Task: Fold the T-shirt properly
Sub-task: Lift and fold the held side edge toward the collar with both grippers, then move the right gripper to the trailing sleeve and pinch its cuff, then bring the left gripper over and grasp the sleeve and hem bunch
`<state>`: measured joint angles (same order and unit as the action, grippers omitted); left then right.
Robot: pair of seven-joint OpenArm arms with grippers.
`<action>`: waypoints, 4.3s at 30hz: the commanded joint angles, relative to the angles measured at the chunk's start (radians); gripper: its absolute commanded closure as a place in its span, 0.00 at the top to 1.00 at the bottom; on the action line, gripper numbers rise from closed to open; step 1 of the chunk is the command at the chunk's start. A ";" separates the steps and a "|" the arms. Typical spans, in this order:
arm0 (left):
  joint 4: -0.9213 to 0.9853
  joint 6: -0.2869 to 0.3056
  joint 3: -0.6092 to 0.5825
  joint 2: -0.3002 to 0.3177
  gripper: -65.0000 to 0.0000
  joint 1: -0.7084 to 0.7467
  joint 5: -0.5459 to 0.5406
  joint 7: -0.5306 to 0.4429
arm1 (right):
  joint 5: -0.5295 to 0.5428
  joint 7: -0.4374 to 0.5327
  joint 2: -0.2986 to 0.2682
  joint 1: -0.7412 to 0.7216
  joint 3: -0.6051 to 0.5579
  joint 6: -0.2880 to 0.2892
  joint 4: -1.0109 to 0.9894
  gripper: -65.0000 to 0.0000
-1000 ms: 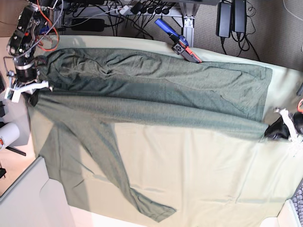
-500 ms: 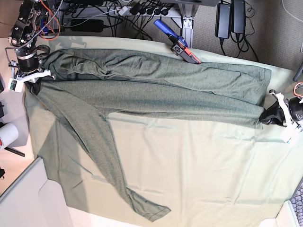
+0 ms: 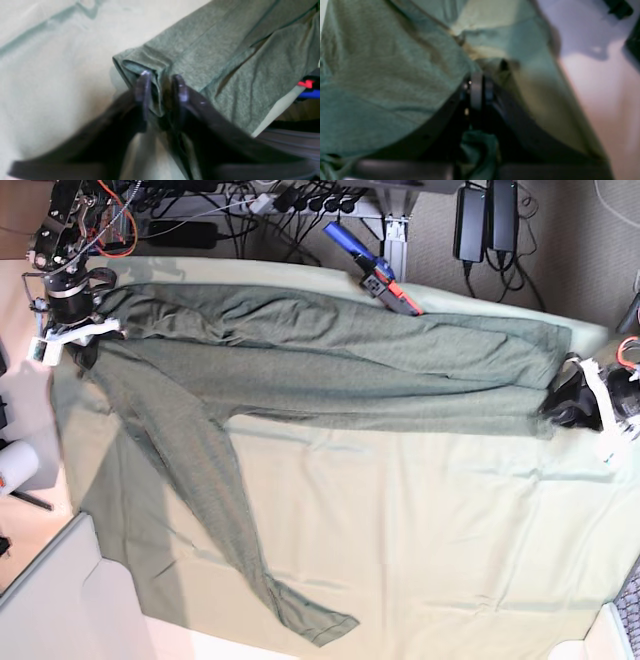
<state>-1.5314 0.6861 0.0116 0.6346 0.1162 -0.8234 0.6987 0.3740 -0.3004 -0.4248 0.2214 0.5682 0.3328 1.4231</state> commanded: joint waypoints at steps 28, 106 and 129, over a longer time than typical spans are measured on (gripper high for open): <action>-0.140 0.012 0.072 0.020 0.55 -0.013 -0.104 0.025 | -0.218 0.035 0.230 -0.395 -0.284 -0.071 0.020 0.57; -0.074 0.012 -0.184 -0.201 0.63 -0.272 0.140 -0.158 | -0.494 -0.019 0.145 -0.010 -0.406 -0.308 0.386 0.46; 0.451 0.012 -0.248 -0.471 0.67 -0.578 0.157 -0.186 | -0.354 -0.014 0.019 -0.130 -0.159 -0.304 0.035 0.46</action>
<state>-1.0657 0.6861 -0.2409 0.1631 -0.4355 -0.6472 0.5339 0.0227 -0.3405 -0.3882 0.1013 0.4000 0.0360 1.4425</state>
